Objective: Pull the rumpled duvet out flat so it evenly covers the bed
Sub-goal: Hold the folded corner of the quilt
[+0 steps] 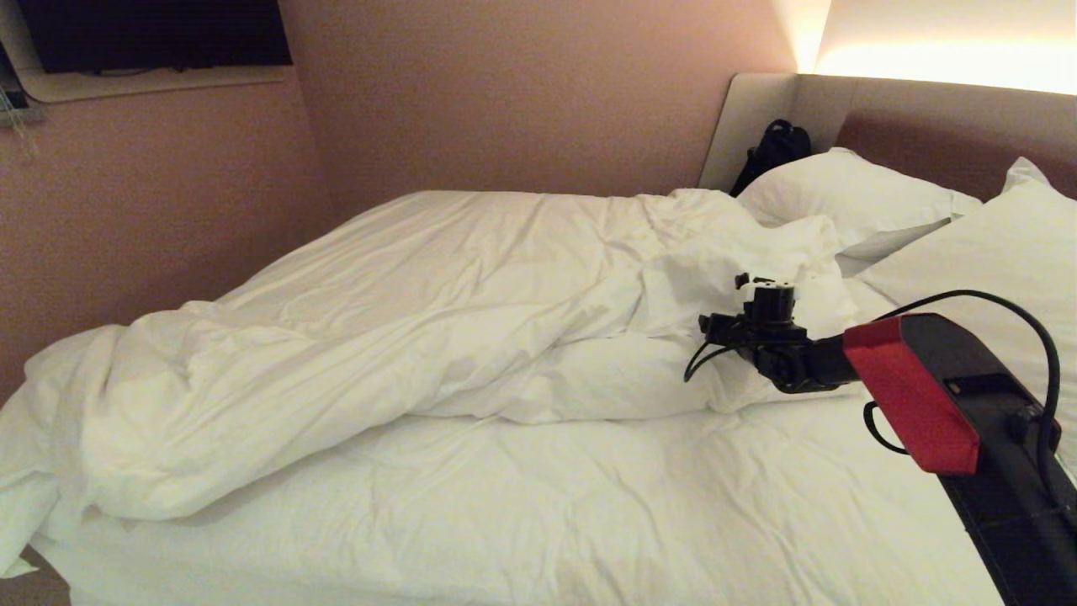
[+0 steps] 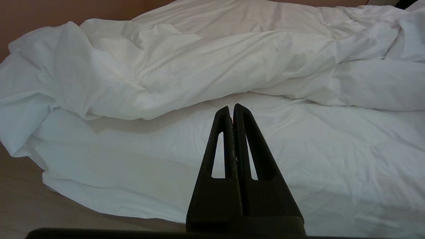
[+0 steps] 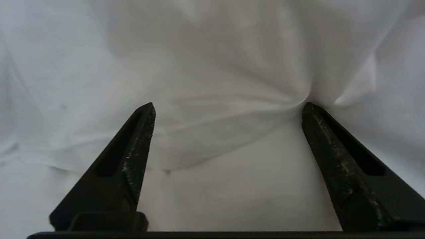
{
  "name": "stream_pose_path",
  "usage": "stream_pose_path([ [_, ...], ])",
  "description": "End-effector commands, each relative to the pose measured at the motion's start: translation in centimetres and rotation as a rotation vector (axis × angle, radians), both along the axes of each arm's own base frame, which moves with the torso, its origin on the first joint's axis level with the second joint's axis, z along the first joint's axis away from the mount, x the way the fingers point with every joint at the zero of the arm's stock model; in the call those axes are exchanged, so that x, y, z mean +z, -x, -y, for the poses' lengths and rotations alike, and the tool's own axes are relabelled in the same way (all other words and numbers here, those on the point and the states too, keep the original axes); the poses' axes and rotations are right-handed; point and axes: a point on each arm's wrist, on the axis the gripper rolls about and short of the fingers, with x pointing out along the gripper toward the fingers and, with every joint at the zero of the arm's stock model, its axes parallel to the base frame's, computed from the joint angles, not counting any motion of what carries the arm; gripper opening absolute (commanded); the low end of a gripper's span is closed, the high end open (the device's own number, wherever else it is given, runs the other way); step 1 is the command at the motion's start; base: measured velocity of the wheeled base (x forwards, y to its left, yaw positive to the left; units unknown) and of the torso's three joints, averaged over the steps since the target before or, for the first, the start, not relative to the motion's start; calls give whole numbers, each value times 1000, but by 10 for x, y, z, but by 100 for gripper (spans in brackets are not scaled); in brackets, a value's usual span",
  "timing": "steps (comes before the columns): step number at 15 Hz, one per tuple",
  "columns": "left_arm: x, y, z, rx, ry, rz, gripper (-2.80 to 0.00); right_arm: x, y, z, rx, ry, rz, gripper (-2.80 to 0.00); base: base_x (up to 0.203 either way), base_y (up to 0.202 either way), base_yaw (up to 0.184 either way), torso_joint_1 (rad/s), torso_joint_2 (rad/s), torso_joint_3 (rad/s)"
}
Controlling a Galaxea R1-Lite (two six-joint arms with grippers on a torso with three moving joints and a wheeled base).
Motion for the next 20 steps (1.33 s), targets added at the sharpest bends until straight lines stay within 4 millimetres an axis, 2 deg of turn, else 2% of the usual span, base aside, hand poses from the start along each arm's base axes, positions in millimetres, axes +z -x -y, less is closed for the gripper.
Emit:
stream_pose_path([
  [1, 0, 0, 0, 1, 1, 0, -280, -3, 0, 0, -1, -1, -5, 0, 0, 0, 0, 0, 0, 0],
  [5, 0, 0, 0, 1, 1, 0, -280, -4, 0, 0, 1, 1, -11, 0, 0, 0, 0, 0, 0, 0],
  [6, 0, 0, 0, 1, 1, 0, -280, -4, 0, -1, 1, 1, -10, -280, 0, 0, 0, 0, 0, 0],
  [12, 0, 0, 0, 1, 1, 0, -280, -6, -1, -1, 0, 1, -10, -280, 0, 0, 0, 0, 0, 0],
  [20, 0, 0, 0, 1, 1, 1, -280, 2, 0, -1, -9, -3, 6, -280, 0, 0, 0, 0, 0, 0],
])
